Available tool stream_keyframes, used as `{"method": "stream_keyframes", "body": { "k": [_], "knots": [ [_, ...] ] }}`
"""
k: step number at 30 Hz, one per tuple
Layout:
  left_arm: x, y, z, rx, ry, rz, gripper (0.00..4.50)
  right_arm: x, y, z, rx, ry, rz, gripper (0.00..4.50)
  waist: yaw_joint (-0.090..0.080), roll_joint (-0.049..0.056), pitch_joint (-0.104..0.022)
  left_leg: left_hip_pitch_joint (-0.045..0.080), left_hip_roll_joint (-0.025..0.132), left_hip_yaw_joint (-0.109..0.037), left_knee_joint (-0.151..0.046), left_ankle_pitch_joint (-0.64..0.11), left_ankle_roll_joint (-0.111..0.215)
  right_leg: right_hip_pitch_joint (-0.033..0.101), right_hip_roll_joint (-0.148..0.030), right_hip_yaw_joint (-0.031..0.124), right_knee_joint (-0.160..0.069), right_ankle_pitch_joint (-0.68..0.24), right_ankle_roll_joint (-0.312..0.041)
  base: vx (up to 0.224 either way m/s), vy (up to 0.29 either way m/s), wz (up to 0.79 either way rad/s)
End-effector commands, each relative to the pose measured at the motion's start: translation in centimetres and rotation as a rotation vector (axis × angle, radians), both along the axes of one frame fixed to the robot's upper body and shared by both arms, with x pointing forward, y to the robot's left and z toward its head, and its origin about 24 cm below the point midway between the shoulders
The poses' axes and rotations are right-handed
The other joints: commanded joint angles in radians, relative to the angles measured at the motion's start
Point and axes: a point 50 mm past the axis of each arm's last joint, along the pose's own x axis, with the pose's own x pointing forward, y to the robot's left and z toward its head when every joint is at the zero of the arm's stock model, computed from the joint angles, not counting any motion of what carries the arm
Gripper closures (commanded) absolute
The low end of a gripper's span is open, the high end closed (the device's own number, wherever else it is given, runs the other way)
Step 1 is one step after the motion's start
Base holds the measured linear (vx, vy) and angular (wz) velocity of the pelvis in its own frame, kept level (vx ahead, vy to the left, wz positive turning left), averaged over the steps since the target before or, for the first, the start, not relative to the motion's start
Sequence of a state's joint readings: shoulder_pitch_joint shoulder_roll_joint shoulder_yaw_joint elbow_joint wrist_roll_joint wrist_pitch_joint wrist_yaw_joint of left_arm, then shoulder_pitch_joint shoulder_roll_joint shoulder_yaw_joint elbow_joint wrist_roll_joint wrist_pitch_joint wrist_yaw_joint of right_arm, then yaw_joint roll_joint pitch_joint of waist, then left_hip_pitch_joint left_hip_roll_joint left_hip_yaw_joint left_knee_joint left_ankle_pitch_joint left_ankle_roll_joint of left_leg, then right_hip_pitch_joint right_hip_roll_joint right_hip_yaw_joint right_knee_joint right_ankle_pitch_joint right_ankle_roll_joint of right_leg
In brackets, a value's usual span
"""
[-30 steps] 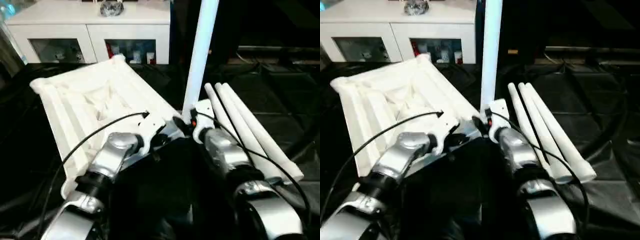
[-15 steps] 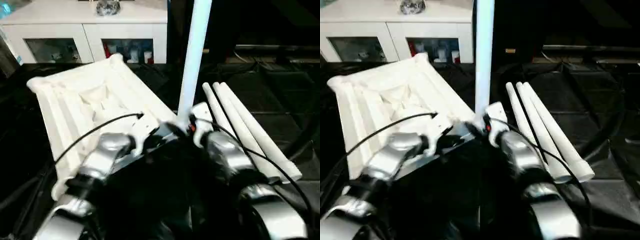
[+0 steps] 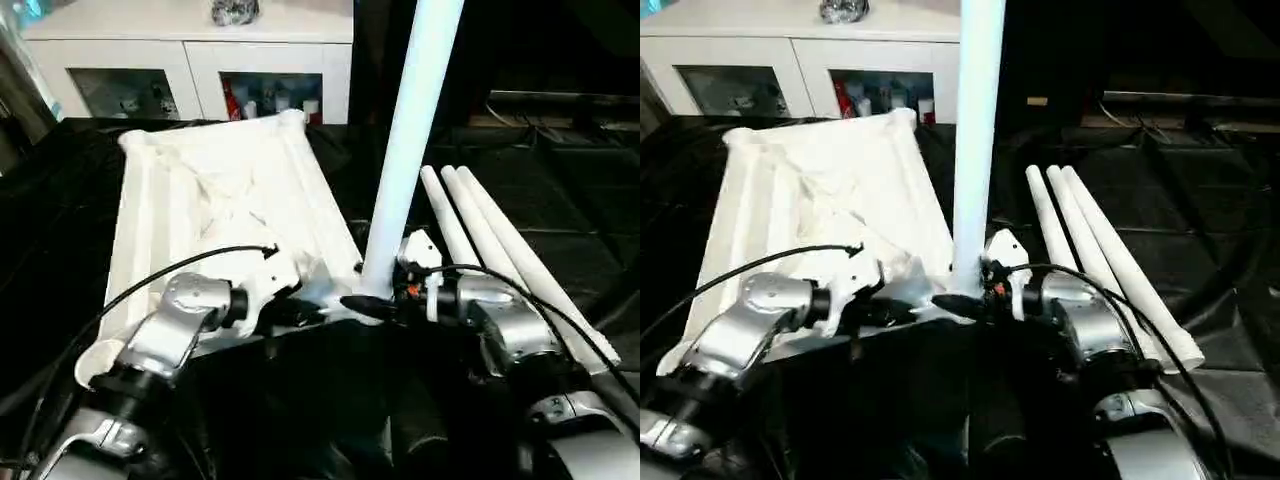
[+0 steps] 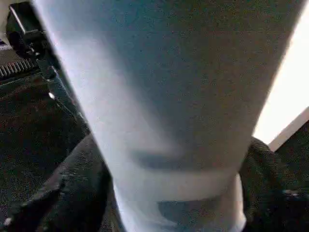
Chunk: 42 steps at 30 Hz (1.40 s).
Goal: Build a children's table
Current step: Rotate leg to tighten
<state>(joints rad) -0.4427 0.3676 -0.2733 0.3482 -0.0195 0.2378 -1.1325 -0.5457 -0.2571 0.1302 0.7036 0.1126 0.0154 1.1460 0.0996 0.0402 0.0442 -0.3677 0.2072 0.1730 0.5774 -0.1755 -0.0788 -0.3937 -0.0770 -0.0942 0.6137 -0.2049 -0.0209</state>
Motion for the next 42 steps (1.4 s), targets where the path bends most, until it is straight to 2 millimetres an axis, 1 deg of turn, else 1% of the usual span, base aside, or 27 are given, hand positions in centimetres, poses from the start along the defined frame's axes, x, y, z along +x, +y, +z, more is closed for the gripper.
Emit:
{"method": "stream_keyframes", "body": {
  "k": [1,5,6,8,9,10,11,12,13,15,16,18,19,22,24,25,27,29,30,32,33,35,37,38,39,40,42],
  "knots": [
    [-0.2,-0.8,0.4,-0.025,-0.01,-0.048,4.5,-0.7,1.1,-0.6,-0.008,0.034,0.06,1.52,0.0,-0.009,-0.062,0.005,0.029,-0.004,-0.057,-0.156,0.08,0.053,-0.069,0.054,-0.068,-0.112,-0.229,0.0,0.0,0.0],
    [-0.1,-0.9,0.5,-0.037,-0.016,-0.024,4.5,-0.8,1.7,-0.8,0.003,0.039,0.045,1.69,0.001,-0.01,-0.064,0.004,0.029,-0.003,-0.055,-0.13,0.086,0.055,-0.068,0.054,-0.064,-0.075,-0.234,0.0,0.0,0.0],
    [0.1,-1.1,0.5,-0.045,-0.018,0.001,4.5,-0.6,1.9,-1.0,0.001,0.04,0.012,1.69,0.0,-0.01,-0.065,0.003,0.028,-0.004,-0.054,-0.125,0.088,0.055,-0.068,0.053,-0.062,-0.066,-0.235,0.0,0.0,0.0],
    [0.6,-1.5,0.6,-0.06,-0.031,0.051,4.5,-0.1,2.2,-1.6,-0.021,0.06,-0.099,1.71,-0.003,-0.009,-0.061,0.005,0.028,-0.003,-0.056,-0.136,0.08,0.052,-0.069,0.054,-0.066,-0.09,-0.234,0.0,0.0,0.0],
    [1.1,-1.9,0.8,-0.078,-0.039,0.096,4.5,0.6,2.3,-2.1,-0.061,0.063,-0.22,1.72,-0.007,-0.012,-0.058,0.005,0.027,-0.004,-0.059,-0.157,0.067,0.052,-0.07,0.054,-0.07,-0.134,-0.228,0.0,0.0,0.0],
    [1.4,-2.2,1.0,-0.091,-0.044,0.123,4.5,1.1,2.4,-2.4,-0.084,0.061,-0.301,1.73,-0.015,-0.011,-0.052,0.005,0.024,-0.005,-0.064,-0.195,0.046,0.051,-0.07,0.052,-0.081,-0.222,-0.209,0.0,0.0,0.0],
    [1.4,-2.3,1.0,-0.092,-0.045,0.125,4.5,1.1,2.4,-2.4,-0.085,0.061,-0.307,1.73,-0.018,-0.011,-0.052,0.006,0.023,-0.007,-0.065,-0.209,0.034,0.052,-0.074,0.052,-0.083,-0.264,-0.199,0.0,0.0,0.0],
    [1.9,-3.0,1.3,-0.108,-0.053,0.174,4.5,1.8,2.7,-2.7,-0.091,0.072,-0.441,1.73,-0.019,-0.01,-0.051,0.008,0.022,-0.008,-0.066,-0.221,0.027,0.052,-0.074,0.051,-0.088,-0.3,-0.187,0.0,0.0,0.0],
    [2.2,-3.4,1.4,-0.112,-0.057,0.199,4.5,2.0,2.9,-2.7,-0.076,0.086,-0.494,1.73,-0.023,-0.009,-0.052,0.014,0.023,-0.008,-0.066,-0.23,0.01,0.046,-0.076,0.055,-0.094,-0.34,-0.171,0.0,0.0,0.0],
    [2.4,-3.6,1.5,-0.114,-0.059,0.213,4.5,2.1,3.1,-2.7,-0.065,0.095,-0.52,1.73,-0.022,-0.01,-0.055,0.015,0.024,-0.006,-0.065,-0.22,0.016,0.045,-0.074,0.058,-0.092,-0.299,-0.171,0.0,0.0,0.0],
    [2.8,-4.3,1.6,-0.109,-0.072,0.256,4.5,2.4,3.8,-2.7,-0.036,0.113,-0.586,1.73,-0.021,-0.01,-0.054,0.012,0.023,-0.006,-0.065,-0.214,0.023,0.047,-0.073,0.057,-0.09,-0.278,-0.175,0.0,0.0,0.0],
    [3.2,-5.2,1.7,-0.105,-0.085,0.301,4.5,2.6,4.8,-2.7,-0.017,0.121,-0.639,1.73,-0.021,-0.009,-0.055,0.014,0.023,-0.006,-0.066,-0.212,0.019,0.046,-0.071,0.056,-0.09,-0.272,-0.175,0.0,0.0,0.0],
    [3.4,-5.4,1.7,-0.105,-0.089,0.314,4.5,2.6,5.2,-2.7,-0.015,0.122,-0.648,1.73,-0.02,-0.009,-0.057,0.012,0.023,-0.006,-0.065,-0.201,0.018,0.048,-0.072,0.056,-0.087,-0.252,-0.177,0.0,0.0,0.0],
    [3.1,-6.2,1.9,-0.113,-0.097,0.288,4.5,2.2,7.2,-2.6,-0.014,0.088,-0.584,1.73,-0.014,-0.007,-0.06,0.009,0.022,-0.006,-0.063,-0.178,0.03,0.05,-0.074,0.056,-0.083,-0.201,-0.182,0.0,0.0,0.0],
    [2.9,-6.1,1.8,-0.11,-0.096,0.265,4.5,2.1,7.5,-2.5,0.014,0.093,-0.554,1.03,-0.014,-0.007,-0.06,0.008,0.023,-0.005,-0.063,-0.175,0.04,0.051,-0.072,0.056,-0.08,-0.177,-0.19,0.0,0.0,0.0],
    [2.9,-6.0,1.8,-0.107,-0.096,0.259,4.5,2.1,7.5,-2.4,0.024,0.099,-0.557,1.03,-0.014,-0.009,-0.059,0.008,0.023,-0.005,-0.063,-0.178,0.041,0.051,-0.071,0.055,-0.081,-0.18,-0.19,0.0,0.0,0.0],
    [2.7,-5.3,1.7,-0.105,-0.103,0.243,4.5,2.3,7.1,-2.2,0.049,0.108,-0.547,0.97,-0.015,-0.009,-0.058,0.008,0.023,-0.005,-0.064,-0.195,0.045,0.052,-0.072,0.055,-0.082,-0.196,-0.19,0.0,0.0,0.0],
    [2.5,-4.6,1.6,-0.106,-0.114,0.226,4.5,2.4,6.6,-2.0,0.042,0.085,-0.514,0.68,-0.017,-0.009,-0.058,0.007,0.023,-0.006,-0.065,-0.196,0.046,0.052,-0.072,0.055,-0.083,-0.203,-0.187,0.0,0.0,0.0],
    [2.3,-4.4,1.5,-0.107,-0.116,0.212,4.5,2.3,6.4,-1.9,0.038,0.071,-0.492,0.68,-0.019,-0.011,-0.058,0.005,0.024,-0.007,-0.065,-0.199,0.047,0.054,-0.074,0.055,-0.083,-0.204,-0.187,0.0,0.0,0.0],
    [2.0,-4.0,1.4,-0.108,-0.11,0.189,4.5,2.2,6.0,-1.8,0.033,0.056,-0.433,0.59,-0.022,-0.009,-0.058,0.004,0.024,-0.007,-0.066,-0.193,0.05,0.053,-0.072,0.054,-0.082,-0.207,-0.187,0.0,0.0,0.0],
    [1.8,-3.7,1.3,-0.109,-0.103,0.172,4.5,1.9,5.7,-1.7,0.028,0.045,-0.379,0.59,-0.022,-0.012,-0.06,0.005,0.025,-0.006,-0.063,-0.184,0.055,0.053,-0.073,0.055,-0.082,-0.201,-0.189,0.0,0.0,0.0],
    [1.4,-3.1,1.2,-0.111,-0.088,0.137,4.5,1.4,5.2,-1.6,0.023,0.035,-0.272,0.59,-0.016,-0.012,-0.063,0.001,0.026,-0.006,-0.059,-0.146,0.076,0.056,-0.071,0.054,-0.073,-0.138,-0.2,0.0,0.0,0.0],
    [1.0,-2.6,1.1,-0.103,-0.074,0.102,4.5,0.7,4.3,-1.5,0.024,0.048,-0.157,0.59,-0.015,-0.014,-0.062,0.001,0.027,-0.003,-0.058,-0.136,0.086,0.053,-0.07,0.055,-0.071,-0.118,-0.208,0.0,0.0,0.0],
    [1.0,-2.4,1.0,-0.099,-0.072,0.095,4.5,0.5,4.1,-1.4,0.024,0.051,-0.132,0.59,-0.012,-0.016,-0.061,0.003,0.027,-0.003,-0.058,-0.136,0.09,0.055,-0.068,0.054,-0.072,-0.118,-0.206,0.0,0.0,0.0],
    [0.8,-2.0,0.9,-0.088,-0.07,0.081,4.5,0.2,3.6,-1.3,0.022,0.053,-0.08,0.59,-0.008,-0.015,-0.063,0.003,0.028,-0.003,-0.056,-0.132,0.093,0.055,-0.07,0.054,-0.068,-0.112,-0.21,0.0,0.0,0.0],
    [0.8,-1.9,0.9,-0.085,-0.068,0.076,4.5,0.0,3.3,-1.2,0.02,0.057,-0.059,0.59,-0.005,-0.015,-0.064,0.002,0.029,-0.002,-0.054,-0.125,0.102,0.053,-0.066,0.055,-0.064,-0.078,-0.215,0.0,0.0,0.0],
    [0.6,-1.5,0.8,-0.082,-0.057,0.056,4.5,-0.2,2.7,-1.0,0.014,0.061,-0.015,0.59,-0.005,-0.016,-0.063,0.003,0.028,-0.002,-0.055,-0.134,0.099,0.052,-0.067,0.053,-0.065,-0.085,-0.223,0.0,0.0,0.0]
  ]
}}
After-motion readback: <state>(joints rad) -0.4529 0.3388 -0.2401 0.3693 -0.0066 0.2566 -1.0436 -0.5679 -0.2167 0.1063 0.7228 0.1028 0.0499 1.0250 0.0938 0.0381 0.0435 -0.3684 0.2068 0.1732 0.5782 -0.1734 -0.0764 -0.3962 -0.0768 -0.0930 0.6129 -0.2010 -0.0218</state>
